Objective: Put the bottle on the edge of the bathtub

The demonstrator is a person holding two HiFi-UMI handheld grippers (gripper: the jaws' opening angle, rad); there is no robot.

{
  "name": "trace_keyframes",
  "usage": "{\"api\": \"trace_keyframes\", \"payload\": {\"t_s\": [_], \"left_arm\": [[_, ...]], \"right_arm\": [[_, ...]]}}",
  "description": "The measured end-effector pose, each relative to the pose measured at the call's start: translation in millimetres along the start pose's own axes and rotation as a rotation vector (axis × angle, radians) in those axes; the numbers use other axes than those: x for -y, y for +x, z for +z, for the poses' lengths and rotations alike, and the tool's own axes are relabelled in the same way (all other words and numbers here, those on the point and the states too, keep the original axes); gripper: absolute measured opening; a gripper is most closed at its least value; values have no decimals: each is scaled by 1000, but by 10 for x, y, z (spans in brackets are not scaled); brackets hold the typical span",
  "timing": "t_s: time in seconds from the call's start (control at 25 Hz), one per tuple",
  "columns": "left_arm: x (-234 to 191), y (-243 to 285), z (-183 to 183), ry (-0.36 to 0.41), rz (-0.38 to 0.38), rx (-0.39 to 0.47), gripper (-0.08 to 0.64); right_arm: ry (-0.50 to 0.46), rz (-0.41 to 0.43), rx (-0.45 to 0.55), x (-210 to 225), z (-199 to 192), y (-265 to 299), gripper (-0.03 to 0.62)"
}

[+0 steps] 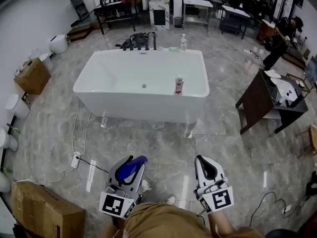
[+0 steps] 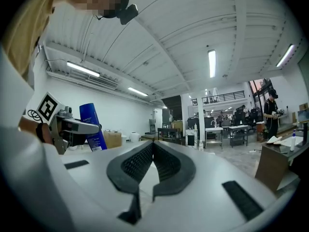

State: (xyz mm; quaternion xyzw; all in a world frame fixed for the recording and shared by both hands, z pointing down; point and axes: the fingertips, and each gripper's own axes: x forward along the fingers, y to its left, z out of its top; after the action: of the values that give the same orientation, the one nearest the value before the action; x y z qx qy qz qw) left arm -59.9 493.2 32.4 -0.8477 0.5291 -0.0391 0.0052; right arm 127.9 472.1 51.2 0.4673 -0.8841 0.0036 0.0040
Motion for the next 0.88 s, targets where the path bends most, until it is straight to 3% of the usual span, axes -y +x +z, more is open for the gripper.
{"api": "trace_keyframes", "payload": {"t_s": [0.4,0.88], "left_arm": [[-408,586,-230,-37,-67,-12,160],[-1474,1466,-271,-63,-93,-8,160]], "right_arm": [[-10,-76,-47,230,-151,431,5],[-33,-80,-85,376,-91,1748,5]]}}
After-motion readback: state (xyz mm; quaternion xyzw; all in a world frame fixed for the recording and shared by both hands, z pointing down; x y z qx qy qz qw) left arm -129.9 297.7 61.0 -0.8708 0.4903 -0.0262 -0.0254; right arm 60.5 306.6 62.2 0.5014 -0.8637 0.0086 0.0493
